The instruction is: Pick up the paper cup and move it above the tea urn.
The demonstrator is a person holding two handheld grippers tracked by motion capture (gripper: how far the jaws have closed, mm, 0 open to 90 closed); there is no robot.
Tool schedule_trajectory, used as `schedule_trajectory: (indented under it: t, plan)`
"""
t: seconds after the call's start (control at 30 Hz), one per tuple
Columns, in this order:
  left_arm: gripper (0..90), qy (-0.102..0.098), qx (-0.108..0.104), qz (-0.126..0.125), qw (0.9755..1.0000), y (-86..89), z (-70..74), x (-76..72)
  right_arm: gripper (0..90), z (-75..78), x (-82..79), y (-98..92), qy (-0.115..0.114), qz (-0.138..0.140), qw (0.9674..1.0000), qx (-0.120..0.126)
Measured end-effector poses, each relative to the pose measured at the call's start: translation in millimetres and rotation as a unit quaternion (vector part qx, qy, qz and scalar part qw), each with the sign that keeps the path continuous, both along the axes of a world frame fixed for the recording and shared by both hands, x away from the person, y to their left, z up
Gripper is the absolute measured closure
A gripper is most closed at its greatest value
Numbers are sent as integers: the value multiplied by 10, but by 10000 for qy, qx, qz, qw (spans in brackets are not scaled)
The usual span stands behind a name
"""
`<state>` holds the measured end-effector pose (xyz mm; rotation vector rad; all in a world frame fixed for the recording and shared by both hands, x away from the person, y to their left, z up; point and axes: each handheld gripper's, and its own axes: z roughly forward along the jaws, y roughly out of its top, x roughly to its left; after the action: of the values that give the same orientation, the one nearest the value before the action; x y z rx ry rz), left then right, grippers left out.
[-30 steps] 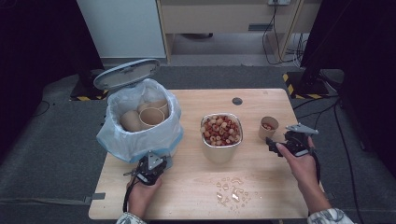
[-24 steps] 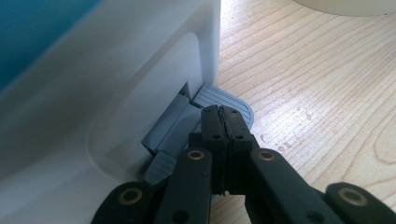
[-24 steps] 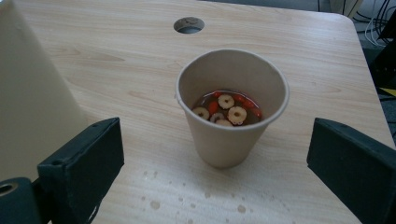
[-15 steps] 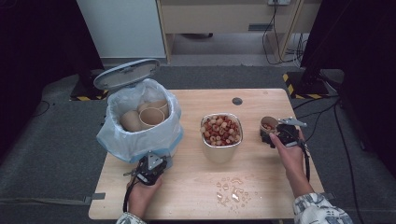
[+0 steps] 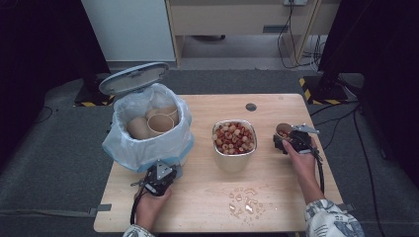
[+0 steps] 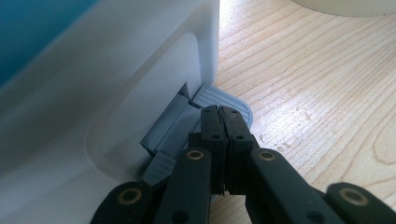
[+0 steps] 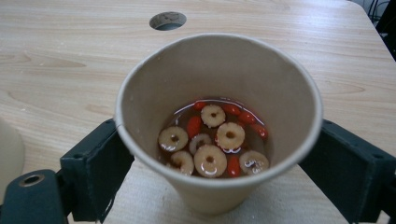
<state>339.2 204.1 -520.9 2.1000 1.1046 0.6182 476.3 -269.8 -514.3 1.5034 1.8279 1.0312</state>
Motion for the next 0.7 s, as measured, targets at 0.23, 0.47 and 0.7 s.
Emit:
schedule_trajectory:
  t: [0.23,0.47,0.7]
  plan:
    - [881,-1,-9,6,10000,0,-1,-1,185,-53,68,38,-184,-31,9998,23]
    - [881,-1,-8,4,10000,1,-1,-1,246,-92,99,45,-279,-12,9996,12]
    - [881,4,-16,3,10000,1,-1,-1,291,-75,82,49,-399,161,9989,-180]
